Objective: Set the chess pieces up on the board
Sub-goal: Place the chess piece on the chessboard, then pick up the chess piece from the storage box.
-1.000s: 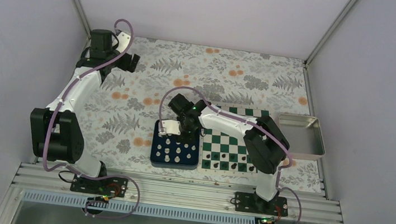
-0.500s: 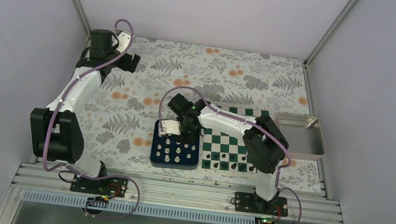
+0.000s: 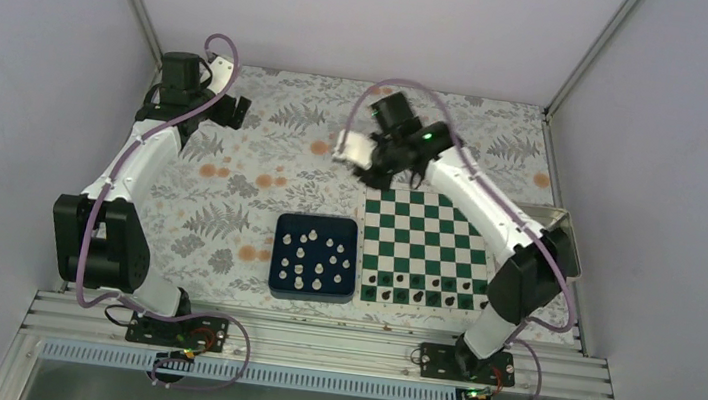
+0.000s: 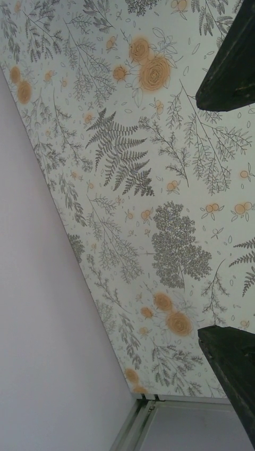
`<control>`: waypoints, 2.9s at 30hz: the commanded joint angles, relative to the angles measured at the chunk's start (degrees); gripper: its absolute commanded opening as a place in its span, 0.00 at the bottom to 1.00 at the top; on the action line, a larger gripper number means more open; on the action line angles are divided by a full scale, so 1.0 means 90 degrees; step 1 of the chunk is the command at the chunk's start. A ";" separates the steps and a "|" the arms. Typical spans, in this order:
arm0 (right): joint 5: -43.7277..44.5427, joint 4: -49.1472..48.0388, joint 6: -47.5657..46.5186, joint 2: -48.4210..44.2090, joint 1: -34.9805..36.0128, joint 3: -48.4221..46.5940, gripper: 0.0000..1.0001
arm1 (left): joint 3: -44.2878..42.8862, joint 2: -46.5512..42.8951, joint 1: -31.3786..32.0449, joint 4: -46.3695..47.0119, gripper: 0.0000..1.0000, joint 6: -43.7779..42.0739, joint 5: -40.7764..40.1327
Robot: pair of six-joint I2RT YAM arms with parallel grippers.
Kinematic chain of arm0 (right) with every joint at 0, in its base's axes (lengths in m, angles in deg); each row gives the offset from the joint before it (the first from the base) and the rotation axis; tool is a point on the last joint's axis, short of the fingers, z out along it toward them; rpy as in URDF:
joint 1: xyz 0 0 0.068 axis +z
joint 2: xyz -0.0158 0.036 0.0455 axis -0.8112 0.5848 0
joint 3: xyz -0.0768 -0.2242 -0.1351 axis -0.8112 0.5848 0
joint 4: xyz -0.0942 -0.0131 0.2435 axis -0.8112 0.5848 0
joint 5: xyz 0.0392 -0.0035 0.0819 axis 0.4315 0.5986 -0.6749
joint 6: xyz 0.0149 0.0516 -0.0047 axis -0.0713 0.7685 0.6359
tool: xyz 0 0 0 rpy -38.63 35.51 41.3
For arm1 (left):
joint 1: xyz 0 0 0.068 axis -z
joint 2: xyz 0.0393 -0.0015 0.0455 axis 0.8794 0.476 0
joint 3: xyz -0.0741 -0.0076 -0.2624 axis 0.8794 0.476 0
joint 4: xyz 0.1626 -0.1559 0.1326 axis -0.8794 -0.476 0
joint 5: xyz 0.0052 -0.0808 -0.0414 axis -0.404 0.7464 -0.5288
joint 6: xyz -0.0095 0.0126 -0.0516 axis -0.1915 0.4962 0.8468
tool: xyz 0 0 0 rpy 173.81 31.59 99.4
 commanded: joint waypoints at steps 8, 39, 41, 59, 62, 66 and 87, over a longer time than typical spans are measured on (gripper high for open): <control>0.0201 0.0316 -0.0894 0.0918 -0.2530 0.0044 0.09 | 0.0103 -0.0190 0.0030 0.0093 1.00 -0.0087 -0.0046; 0.0515 -0.0212 -0.0941 0.2132 -0.3499 0.0627 0.08 | 0.0180 -0.0193 0.0024 0.0111 1.00 -0.0114 -0.0035; 0.0550 -0.0293 -0.0946 0.2115 -0.3506 0.0705 0.09 | 0.0183 -0.0192 0.0026 0.0124 1.00 -0.0117 -0.0024; 0.0825 0.0513 -0.0828 0.0870 -0.2569 -0.0147 0.61 | 0.0153 -0.0210 0.0021 0.0082 1.00 -0.0146 0.0009; 0.0712 0.0766 -0.0733 0.0824 -0.1721 -0.0355 0.61 | 0.0168 -0.0214 0.0020 0.0093 1.00 -0.0146 -0.0025; 0.0586 0.0884 -0.0585 0.0909 -0.0588 -0.0299 0.58 | 0.0177 -0.0224 0.0016 0.0102 1.00 -0.0156 -0.0034; -0.0268 0.0220 -0.0572 0.1815 0.1195 -0.0076 0.40 | 0.0184 -0.0164 0.0004 0.0133 1.00 -0.0156 -0.0074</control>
